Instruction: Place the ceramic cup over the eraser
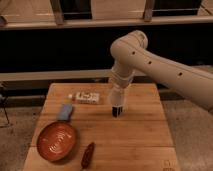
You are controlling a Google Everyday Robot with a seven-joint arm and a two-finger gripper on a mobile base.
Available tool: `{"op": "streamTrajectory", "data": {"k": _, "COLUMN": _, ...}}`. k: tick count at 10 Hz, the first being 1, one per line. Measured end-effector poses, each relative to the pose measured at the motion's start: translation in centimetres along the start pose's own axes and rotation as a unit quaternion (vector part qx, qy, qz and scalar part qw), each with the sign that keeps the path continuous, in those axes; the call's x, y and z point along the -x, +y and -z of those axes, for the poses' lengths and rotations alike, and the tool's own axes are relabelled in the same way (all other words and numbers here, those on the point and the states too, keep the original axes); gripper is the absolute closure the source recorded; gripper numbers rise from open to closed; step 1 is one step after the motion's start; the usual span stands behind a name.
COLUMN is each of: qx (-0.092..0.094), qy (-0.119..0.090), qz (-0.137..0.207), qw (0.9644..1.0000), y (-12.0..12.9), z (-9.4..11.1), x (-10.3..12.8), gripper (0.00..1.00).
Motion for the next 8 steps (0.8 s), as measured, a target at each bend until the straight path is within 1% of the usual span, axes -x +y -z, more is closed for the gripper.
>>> {"op": "streamTrajectory", "data": {"k": 2, "qx": 0.010, "qy": -0.004, "qz": -0.001, "qw": 0.9999, "y": -0.1, "z": -1.1, "x": -0.4, "gripper": 1.00}}
{"op": "streamTrajectory", "data": {"k": 3, "qx": 0.012, "qy": -0.005, "qz": -0.004, "qw": 0.9999, "y": -0.1, "z": -1.4, "x": -0.7, "gripper": 1.00}}
{"op": "streamTrajectory", "data": {"k": 4, "qx": 0.019, "qy": -0.007, "qz": -0.006, "qw": 0.9998, "y": 0.1, "z": -1.9, "x": -0.9, "gripper": 1.00}}
{"op": "streamTrajectory", "data": {"k": 8, "qx": 0.037, "qy": -0.019, "qz": -0.006, "qw": 0.9991, "y": -0.2, "z": -4.5, "x": -0.8, "gripper": 1.00}}
